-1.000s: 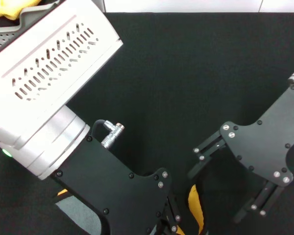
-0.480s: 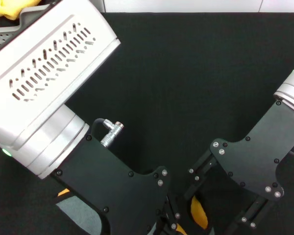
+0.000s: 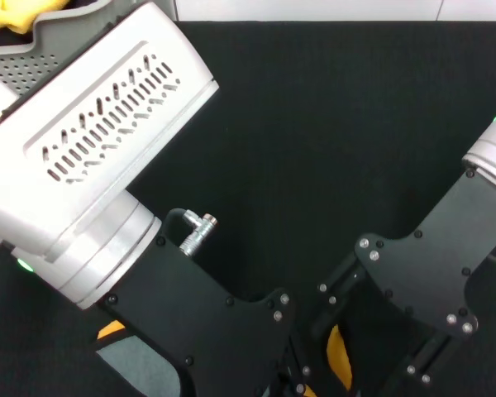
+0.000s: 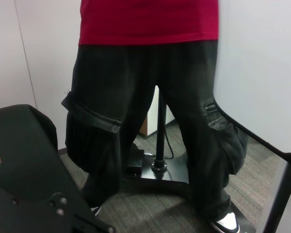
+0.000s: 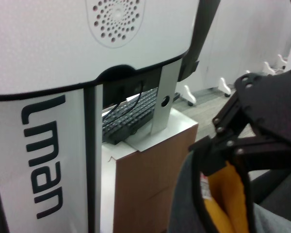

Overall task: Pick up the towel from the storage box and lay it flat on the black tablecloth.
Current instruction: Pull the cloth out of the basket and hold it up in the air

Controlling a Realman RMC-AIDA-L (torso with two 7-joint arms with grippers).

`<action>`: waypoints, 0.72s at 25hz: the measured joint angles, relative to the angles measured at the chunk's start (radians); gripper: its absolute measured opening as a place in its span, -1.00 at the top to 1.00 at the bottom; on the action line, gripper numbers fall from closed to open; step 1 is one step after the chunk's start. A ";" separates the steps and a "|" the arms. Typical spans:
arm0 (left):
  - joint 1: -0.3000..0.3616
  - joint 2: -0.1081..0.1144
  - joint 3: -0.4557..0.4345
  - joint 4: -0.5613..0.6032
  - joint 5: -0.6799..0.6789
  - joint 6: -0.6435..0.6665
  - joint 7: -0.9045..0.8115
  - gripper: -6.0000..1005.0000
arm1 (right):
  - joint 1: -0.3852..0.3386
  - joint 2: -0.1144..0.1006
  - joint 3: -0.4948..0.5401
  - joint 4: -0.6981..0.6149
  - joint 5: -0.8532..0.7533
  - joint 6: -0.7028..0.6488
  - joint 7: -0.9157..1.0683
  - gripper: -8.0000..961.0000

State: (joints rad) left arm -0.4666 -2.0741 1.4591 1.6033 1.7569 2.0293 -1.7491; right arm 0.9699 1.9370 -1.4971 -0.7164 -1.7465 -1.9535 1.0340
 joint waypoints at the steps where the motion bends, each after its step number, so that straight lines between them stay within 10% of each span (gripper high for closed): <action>1: 0.000 -0.001 -0.002 0.000 0.003 0.000 0.000 0.96 | 0.000 0.003 0.000 0.001 -0.006 0.000 -0.002 -0.41; 18: -0.001 -0.006 -0.006 -0.011 0.006 -0.002 -0.005 0.96 | -0.027 -0.017 0.083 -0.006 -0.027 -0.125 -0.006 -0.12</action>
State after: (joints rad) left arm -0.4674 -2.0799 1.4527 1.5923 1.7626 2.0277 -1.7536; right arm 0.9434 1.9199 -1.4142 -0.7226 -1.7732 -2.0785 1.0279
